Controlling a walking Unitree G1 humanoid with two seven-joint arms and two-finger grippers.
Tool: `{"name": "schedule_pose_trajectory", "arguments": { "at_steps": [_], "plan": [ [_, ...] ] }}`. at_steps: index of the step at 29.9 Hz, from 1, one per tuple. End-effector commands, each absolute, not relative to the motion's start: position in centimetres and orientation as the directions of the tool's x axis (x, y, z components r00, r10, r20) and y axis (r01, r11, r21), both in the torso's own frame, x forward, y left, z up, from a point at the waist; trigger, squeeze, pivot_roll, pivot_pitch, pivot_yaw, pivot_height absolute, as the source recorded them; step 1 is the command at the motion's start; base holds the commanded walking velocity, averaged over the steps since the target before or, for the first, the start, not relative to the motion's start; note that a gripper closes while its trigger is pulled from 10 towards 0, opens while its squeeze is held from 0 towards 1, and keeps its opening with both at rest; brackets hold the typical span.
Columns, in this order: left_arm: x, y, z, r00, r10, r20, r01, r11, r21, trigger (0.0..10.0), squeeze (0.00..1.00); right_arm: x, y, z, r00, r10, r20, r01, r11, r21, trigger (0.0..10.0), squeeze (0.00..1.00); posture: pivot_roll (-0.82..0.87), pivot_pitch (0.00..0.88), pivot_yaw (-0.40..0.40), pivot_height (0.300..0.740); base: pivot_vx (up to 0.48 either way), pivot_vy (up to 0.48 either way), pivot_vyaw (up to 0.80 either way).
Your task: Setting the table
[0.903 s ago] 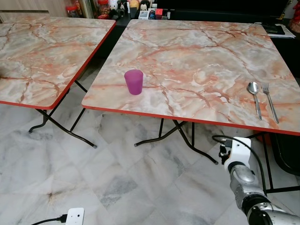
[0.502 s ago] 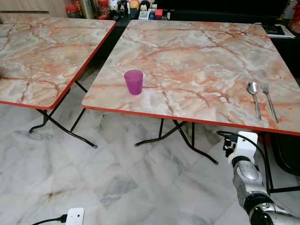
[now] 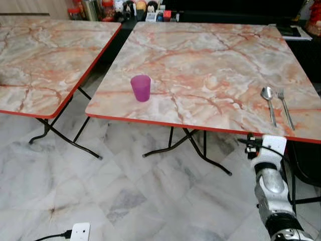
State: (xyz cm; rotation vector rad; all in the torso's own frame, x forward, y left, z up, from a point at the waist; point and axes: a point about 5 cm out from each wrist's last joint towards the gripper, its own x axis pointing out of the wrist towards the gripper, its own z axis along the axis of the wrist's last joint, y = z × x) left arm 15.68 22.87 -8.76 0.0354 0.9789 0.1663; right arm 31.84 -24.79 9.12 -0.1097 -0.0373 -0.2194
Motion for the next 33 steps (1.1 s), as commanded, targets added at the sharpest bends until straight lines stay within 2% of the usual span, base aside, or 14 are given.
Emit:
{"name": "schedule_pose_trajectory", "arguments": {
  "at_steps": [1, 4, 15, 21, 23, 25, 33],
  "plan": [
    [14.9, 23.2, -9.0, 0.525, 0.162, -0.836, -0.122, 0.986, 0.115, 10.0, 0.0, 31.7, -24.7, 9.1, 0.975, -0.216, 0.044, 0.219, 0.971, -0.1, 10.0, 0.0, -0.04, 0.109, 0.015, 0.736, 0.0, 0.0, 0.0],
    [14.9, 23.2, -9.0, 0.533, 0.163, -0.83, -0.125, 0.986, 0.113, 10.0, 0.0, 33.1, -24.3, 11.9, 0.966, -0.23, 0.119, 0.239, 0.969, -0.068, 10.0, 0.0, -0.04, 0.092, 0.013, 0.736, 0.0, 0.0, 0.0],
    [14.8, 23.1, -8.9, 0.558, 0.161, -0.814, -0.163, 0.983, 0.083, 10.0, 0.0, 36.2, -22.8, 16.4, 0.962, -0.211, 0.175, 0.218, 0.976, -0.026, 10.0, 0.0, -0.02, 0.055, -0.005, 0.736, 0.0, 0.0, 0.0],
    [14.6, 23.0, -9.0, 0.554, 0.155, -0.818, -0.158, 0.984, 0.079, 10.0, 0.0, 36.6, -23.4, 15.8, 0.961, -0.265, 0.082, 0.269, 0.962, -0.044, 10.0, 0.0, -0.02, 0.044, -0.01, 0.736, 0.0, 0.0, 0.0],
    [14.6, 23.0, -9.1, 0.552, 0.153, -0.82, -0.156, 0.985, 0.078, 10.0, 0.0, 36.6, -23.5, 15.5, 0.958, -0.28, 0.055, 0.281, 0.959, -0.026, 10.0, 0.0, -0.02, 0.046, -0.01, 0.736, 0.289, 0.0, -0.78],
    [14.6, 23.0, -9.1, 0.551, 0.152, -0.821, -0.155, 0.985, 0.078, 10.0, 0.0, 36.7, -23.4, 15.6, 0.958, -0.279, 0.061, 0.281, 0.959, -0.027, 10.0, 0.0, -0.02, 0.057, -0.011, 0.736, 0.296, 0.0, -0.72],
    [14.8, 22.9, -9.0, 0.551, 0.153, -0.82, -0.165, 0.984, 0.072, 10.0, 0.0, 37.1, -22.8, 16.5, 0.96, -0.268, 0.086, 0.27, 0.963, -0.018, 10.0, 0.0, -0.02, 0.091, -0.008, 0.736, 0.298, 0.0, 0.0]
  ]
}}
